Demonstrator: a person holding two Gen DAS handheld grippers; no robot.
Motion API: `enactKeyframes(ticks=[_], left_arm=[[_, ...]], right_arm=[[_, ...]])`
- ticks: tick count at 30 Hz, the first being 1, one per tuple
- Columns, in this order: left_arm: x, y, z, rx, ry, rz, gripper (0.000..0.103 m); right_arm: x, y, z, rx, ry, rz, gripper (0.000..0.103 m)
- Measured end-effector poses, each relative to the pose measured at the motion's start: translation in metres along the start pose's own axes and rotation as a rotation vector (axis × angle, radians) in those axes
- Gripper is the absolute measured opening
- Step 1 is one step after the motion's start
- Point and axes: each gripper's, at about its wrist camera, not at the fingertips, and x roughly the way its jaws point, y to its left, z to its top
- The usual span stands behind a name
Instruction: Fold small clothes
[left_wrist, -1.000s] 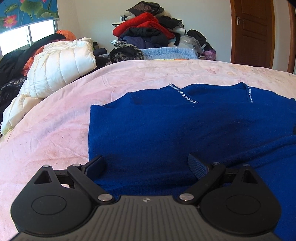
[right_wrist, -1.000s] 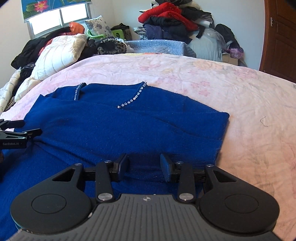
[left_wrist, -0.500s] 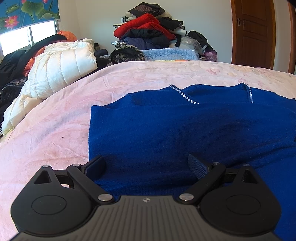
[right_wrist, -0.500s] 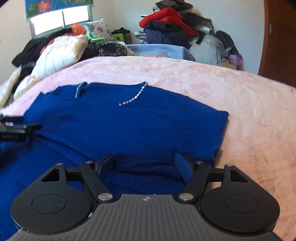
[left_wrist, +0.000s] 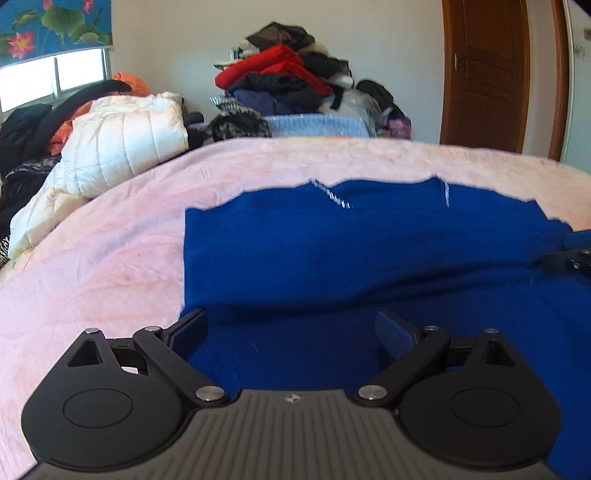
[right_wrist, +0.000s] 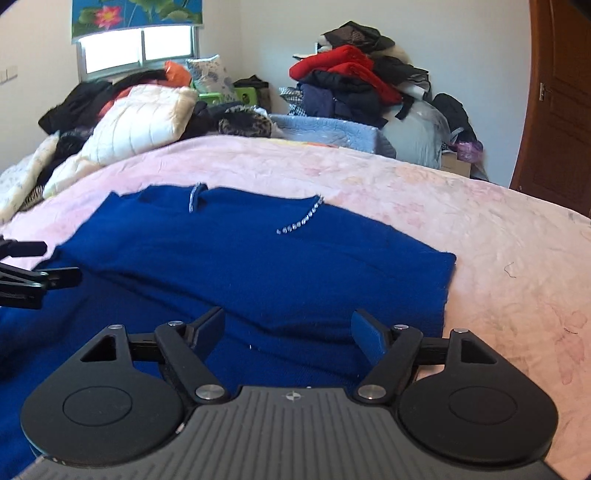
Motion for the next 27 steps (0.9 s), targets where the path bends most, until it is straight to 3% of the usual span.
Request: enactKeyframes(ticks=[4,9,13,19,21,23,27], left_arm=[[0.019,0.005,-0.007,-0.028,0.073,0.037,0.099],[0.022,0.010,-0.010,-0.064,0.078,0.027,0.101],[0.020,0.009,-0.012,-0.063,0.073,0.030,0.101],[0.017,0.007,-0.013,-0.062,0.076,0.055,0.102],[0.011,0.007,-0.016,-0.065,0.082,0.065,0.102],[0.000,0.008,-0.018,-0.080,0.093,0.069,0.101],[-0.048,0.012,-0.033,-0.104,0.058,0.026,0.101]], right_arm=[[0.016,0.000,-0.005,0.024,0.064,0.000,0.078],[0.024,0.005,-0.014,-0.004,0.105,0.022,0.087],[0.006,0.007,-0.009,0.055,0.083,0.035,0.082],[-0.028,0.034,-0.029,0.024,0.096,0.088,0.087],[-0.028,0.049,-0.047,-0.032,0.158,0.080,0.091],[-0.039,0.065,-0.064,-0.131,0.097,0.025,0.095],[-0.068,0.076,-0.069,-0.099,0.096,0.033,0.093]])
